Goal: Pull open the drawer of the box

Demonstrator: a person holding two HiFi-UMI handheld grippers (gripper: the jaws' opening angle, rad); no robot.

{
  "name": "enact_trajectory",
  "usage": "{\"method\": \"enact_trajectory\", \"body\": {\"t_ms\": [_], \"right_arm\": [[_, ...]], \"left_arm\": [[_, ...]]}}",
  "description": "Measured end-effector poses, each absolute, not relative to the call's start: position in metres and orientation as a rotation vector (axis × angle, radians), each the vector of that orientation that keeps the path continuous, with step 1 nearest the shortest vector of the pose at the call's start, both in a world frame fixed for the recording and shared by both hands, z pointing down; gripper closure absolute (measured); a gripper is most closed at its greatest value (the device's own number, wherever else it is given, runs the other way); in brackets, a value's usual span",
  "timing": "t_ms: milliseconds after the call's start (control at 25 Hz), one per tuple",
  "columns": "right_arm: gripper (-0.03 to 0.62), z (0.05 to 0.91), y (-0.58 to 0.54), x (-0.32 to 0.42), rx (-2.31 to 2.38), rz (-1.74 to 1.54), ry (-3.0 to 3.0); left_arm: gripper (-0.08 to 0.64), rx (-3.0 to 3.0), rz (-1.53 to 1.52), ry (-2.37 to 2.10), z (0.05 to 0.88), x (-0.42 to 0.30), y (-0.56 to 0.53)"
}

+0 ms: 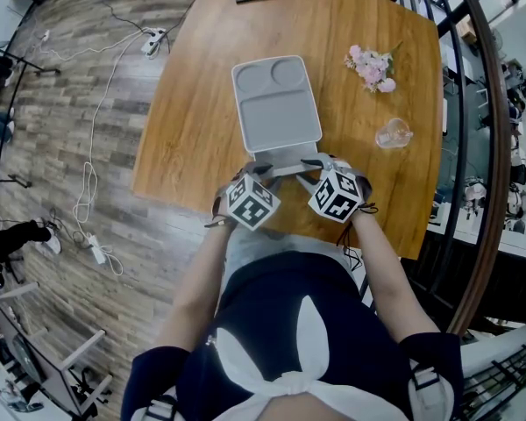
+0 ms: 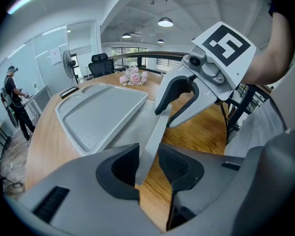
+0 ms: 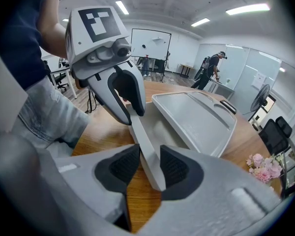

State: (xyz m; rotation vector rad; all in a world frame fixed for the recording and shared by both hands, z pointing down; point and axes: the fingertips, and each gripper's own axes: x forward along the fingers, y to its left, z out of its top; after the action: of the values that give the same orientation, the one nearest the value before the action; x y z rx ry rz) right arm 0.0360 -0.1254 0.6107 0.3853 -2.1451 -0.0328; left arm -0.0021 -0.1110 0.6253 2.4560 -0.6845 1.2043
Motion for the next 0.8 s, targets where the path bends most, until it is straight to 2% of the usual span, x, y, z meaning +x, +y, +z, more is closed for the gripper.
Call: {"method": "enact_trajectory", "body": {"t_ms": [800], "right_arm": [[0.465, 0.612, -0.11, 0.039, 0.379, -0.034, -2.145]], "left_arm": [[0.428, 2.468, 1.227, -0.658, 0.627, 0.001, -0.096]]}}
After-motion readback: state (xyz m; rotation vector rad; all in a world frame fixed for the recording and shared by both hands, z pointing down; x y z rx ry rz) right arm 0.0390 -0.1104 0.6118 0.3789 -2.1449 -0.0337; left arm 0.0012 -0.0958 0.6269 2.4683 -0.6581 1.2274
